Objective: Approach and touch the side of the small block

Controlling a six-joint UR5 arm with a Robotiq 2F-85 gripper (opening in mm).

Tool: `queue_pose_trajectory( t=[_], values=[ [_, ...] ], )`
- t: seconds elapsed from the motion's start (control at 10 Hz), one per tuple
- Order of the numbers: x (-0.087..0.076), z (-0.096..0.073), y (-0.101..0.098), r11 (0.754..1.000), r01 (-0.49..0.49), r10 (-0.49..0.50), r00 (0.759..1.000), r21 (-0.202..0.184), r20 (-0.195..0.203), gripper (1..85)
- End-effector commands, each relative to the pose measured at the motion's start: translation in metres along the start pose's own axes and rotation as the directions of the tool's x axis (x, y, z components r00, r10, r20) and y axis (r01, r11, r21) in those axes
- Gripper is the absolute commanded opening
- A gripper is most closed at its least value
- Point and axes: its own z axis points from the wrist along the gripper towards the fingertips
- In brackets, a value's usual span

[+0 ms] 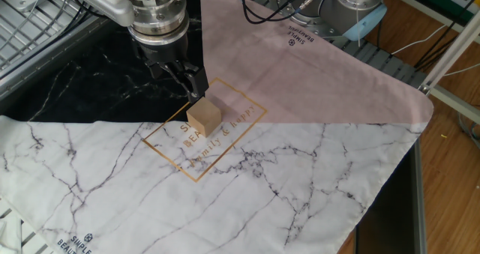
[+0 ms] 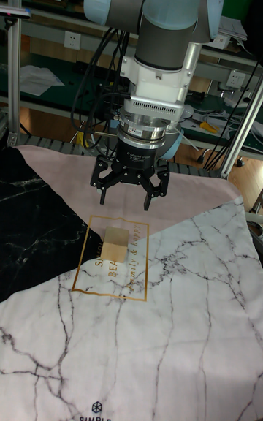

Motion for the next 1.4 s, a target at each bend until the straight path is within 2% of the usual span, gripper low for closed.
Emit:
queue_pose_trajectory(
  t=[0.0, 0.4, 0.7, 0.8, 0.9, 1.0, 1.2, 1.3],
  values=[
    [-0.062, -0.008, -0.026, 0.982, -0.175, 0.154, 0.955, 0.066, 0.254, 1.0],
    [-0.062, -0.006, -0.026, 0.981, -0.177, 0.153, 0.955, 0.074, 0.255, 1.0],
    [-0.051, 0.003, -0.021, 0.985, -0.155, 0.137, 0.967, 0.070, 0.213, 1.0],
    [-0.042, 0.012, -0.015, 0.989, -0.142, 0.131, 0.974, 0.050, 0.185, 1.0],
    [-0.035, 0.023, -0.006, 0.991, -0.132, 0.125, 0.977, 0.033, 0.173, 1.0],
    [-0.030, 0.033, 0.000, 0.991, -0.128, 0.119, 0.978, 0.040, 0.173, 1.0],
    [-0.023, 0.054, -0.001, 0.990, -0.086, 0.061, 0.976, 0.115, 0.207, 1.0],
    [-0.016, 0.067, 0.002, 0.992, -0.074, 0.051, 0.976, 0.103, 0.212, 1.0]
  ],
)
